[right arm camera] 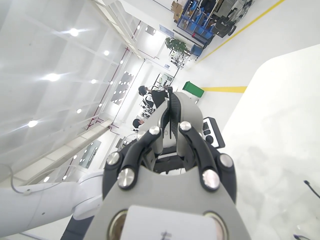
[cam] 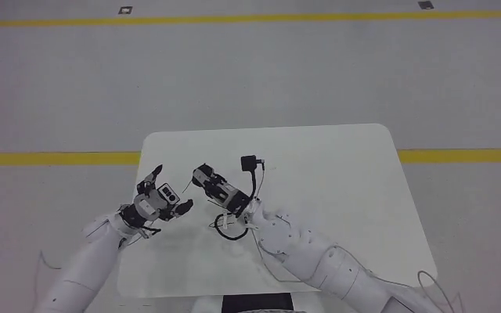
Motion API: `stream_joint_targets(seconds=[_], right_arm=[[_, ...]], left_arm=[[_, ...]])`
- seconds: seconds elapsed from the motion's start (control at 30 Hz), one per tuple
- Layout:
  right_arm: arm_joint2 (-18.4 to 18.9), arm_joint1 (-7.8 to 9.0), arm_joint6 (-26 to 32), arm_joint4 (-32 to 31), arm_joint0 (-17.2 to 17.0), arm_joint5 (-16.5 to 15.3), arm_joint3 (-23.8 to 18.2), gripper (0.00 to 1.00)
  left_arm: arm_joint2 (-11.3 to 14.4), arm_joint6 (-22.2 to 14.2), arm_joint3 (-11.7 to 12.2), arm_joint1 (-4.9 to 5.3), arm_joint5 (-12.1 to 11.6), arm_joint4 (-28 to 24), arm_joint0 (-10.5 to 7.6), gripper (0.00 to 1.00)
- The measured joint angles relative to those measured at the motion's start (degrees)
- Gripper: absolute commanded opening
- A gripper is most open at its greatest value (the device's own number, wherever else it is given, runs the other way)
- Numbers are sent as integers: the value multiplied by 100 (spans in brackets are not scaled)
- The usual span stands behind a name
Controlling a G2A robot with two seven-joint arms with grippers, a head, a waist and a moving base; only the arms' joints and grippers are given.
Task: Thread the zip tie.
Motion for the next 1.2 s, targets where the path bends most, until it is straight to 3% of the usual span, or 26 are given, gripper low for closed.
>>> stream_joint_targets(seconds=[0.27, 0.3, 0.37, 0.5, 0.7, 0.87, 1.2], right_arm=[[10, -2, 1, -53, -8, 27, -7, 0], [32, -1, -5, -140, -40, 54, -40, 0], [67, -4, -23, -258, -98, 31, -94, 0], [113, -25, -39, -509, -162, -2, -219, 0], [138, -33, -76, -842, -229, 0, -362, 0], [137, -41, -120, -1092, -259, 0, -379, 0], [133, -88, -203, -1317, -289, 0, -325, 0]], left_arm=[[5, 76, -45, -10, -55, -24, 0, 100], [9, 162, -72, -21, -76, -80, 5, 95], [4, 212, -77, -31, -58, -168, 11, 49], [-51, 194, -13, -34, -45, -214, -3, 38], [-62, 137, -10, -34, 109, -203, -1, 28], [-35, 131, -15, -43, 104, -117, -7, 18], [-23, 88, -20, -53, 96, -13, -4, 20]])
